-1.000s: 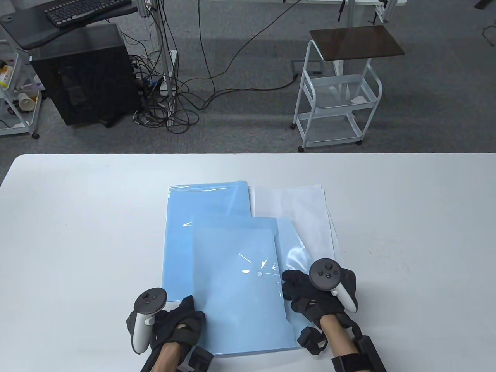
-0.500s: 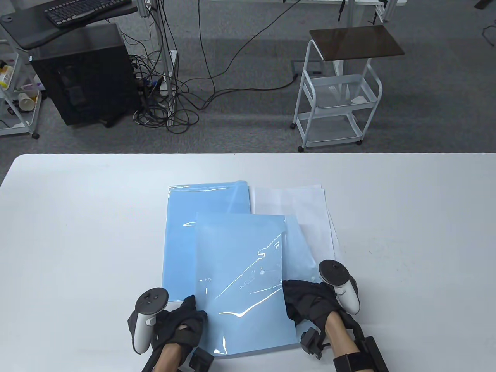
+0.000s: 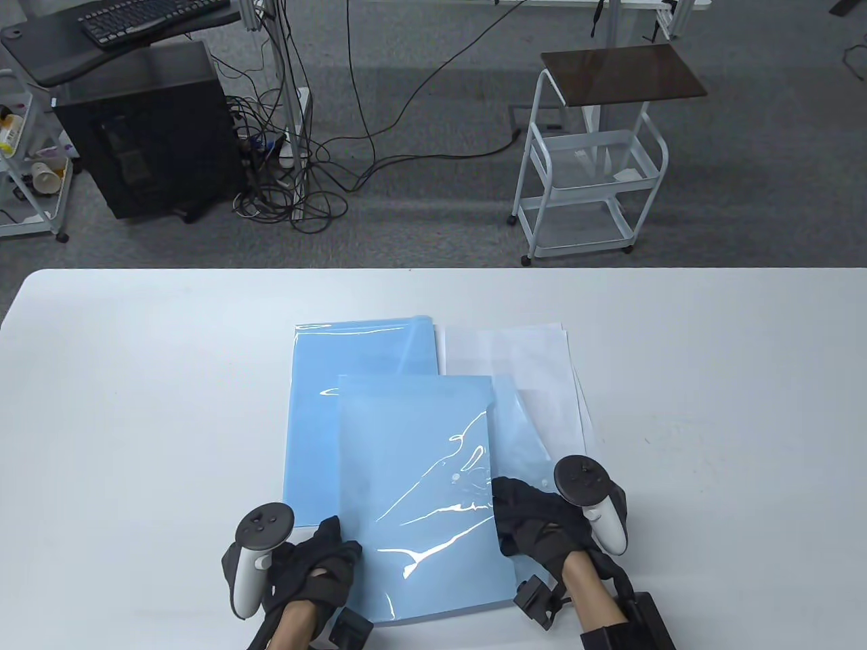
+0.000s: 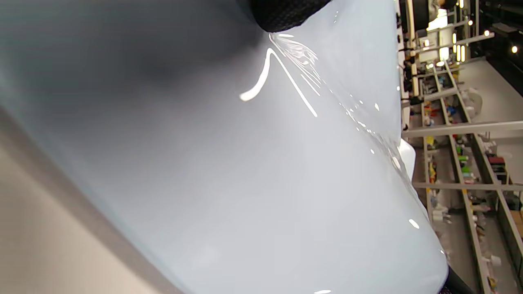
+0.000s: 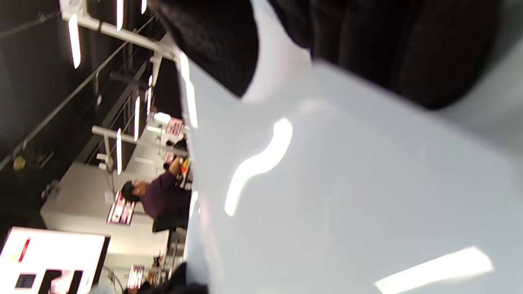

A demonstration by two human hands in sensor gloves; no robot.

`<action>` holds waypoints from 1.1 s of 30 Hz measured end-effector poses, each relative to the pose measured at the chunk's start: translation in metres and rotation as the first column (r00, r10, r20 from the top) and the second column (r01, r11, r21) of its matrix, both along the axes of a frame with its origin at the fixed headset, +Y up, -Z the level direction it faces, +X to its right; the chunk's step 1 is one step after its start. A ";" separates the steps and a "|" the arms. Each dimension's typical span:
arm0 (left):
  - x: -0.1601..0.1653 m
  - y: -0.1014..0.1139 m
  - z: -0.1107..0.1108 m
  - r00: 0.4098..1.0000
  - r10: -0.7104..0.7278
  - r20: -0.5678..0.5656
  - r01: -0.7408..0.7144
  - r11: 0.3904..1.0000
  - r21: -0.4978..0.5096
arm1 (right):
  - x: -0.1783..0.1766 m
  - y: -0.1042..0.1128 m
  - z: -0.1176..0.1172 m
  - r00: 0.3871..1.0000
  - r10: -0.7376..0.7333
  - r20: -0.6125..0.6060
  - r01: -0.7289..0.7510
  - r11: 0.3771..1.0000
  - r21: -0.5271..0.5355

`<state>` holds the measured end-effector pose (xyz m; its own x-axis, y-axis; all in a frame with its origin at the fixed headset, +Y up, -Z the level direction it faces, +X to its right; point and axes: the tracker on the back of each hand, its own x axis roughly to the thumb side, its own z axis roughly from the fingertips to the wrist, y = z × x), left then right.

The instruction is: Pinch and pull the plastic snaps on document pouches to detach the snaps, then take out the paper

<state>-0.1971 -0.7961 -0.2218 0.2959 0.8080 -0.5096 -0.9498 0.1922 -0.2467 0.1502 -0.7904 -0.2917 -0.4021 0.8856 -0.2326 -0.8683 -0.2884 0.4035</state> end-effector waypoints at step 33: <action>0.003 -0.008 -0.001 0.995 0.101 0.009 -0.101 0.995 -0.013 | -0.001 -0.001 0.001 0.995 -0.088 -0.039 0.087 0.996 -0.027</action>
